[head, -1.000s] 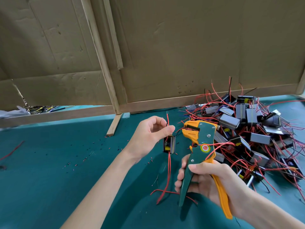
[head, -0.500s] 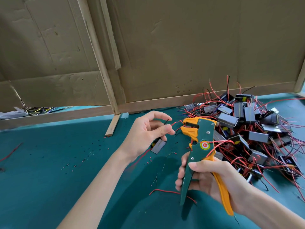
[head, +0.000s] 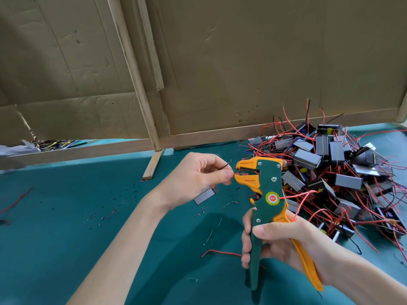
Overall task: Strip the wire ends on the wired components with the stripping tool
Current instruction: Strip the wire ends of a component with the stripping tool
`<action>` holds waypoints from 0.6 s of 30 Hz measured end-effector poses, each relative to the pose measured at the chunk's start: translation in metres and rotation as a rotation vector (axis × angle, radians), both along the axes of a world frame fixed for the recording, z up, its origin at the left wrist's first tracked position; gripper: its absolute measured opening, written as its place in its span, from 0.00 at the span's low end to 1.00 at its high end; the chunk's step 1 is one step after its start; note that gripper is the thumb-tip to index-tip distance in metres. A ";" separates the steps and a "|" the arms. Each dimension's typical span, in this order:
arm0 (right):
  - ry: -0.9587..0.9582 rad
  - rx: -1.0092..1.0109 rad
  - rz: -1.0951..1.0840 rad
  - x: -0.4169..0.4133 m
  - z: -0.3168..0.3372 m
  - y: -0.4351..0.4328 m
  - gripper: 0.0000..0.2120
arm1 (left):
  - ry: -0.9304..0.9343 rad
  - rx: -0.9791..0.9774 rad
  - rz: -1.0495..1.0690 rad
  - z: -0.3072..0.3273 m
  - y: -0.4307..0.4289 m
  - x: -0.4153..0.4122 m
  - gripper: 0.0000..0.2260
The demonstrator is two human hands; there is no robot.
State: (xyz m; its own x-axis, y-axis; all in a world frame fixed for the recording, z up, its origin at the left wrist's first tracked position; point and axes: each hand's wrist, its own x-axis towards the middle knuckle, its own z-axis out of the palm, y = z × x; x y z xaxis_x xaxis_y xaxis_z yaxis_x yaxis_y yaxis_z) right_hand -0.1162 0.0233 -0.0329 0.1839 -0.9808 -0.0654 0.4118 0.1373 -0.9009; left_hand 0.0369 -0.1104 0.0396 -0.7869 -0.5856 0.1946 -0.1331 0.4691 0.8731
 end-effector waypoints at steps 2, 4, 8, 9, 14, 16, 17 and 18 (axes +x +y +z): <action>0.038 -0.010 -0.002 -0.001 -0.001 0.000 0.09 | -0.031 -0.002 -0.001 0.001 0.000 0.001 0.06; 0.090 -0.015 0.000 -0.001 -0.001 0.001 0.08 | -0.052 0.003 -0.011 0.002 0.000 0.003 0.06; 0.178 0.066 -0.098 0.004 0.001 0.001 0.09 | -0.066 0.015 -0.030 0.004 -0.002 0.006 0.05; 0.234 0.123 -0.112 0.004 0.000 -0.002 0.12 | -0.063 0.032 -0.039 0.004 -0.004 0.006 0.04; 0.310 0.117 -0.259 0.003 -0.012 -0.004 0.17 | -0.015 0.090 0.016 -0.010 -0.005 0.000 0.03; 0.044 0.065 -0.191 0.003 -0.010 -0.001 0.12 | 0.029 0.117 0.014 -0.016 -0.004 -0.002 0.03; -0.026 0.042 -0.150 0.004 -0.006 -0.005 0.11 | 0.042 0.117 0.029 -0.017 -0.005 -0.002 0.04; -0.036 0.021 -0.134 0.003 -0.005 -0.006 0.10 | 0.052 0.114 0.050 -0.017 -0.005 -0.002 0.04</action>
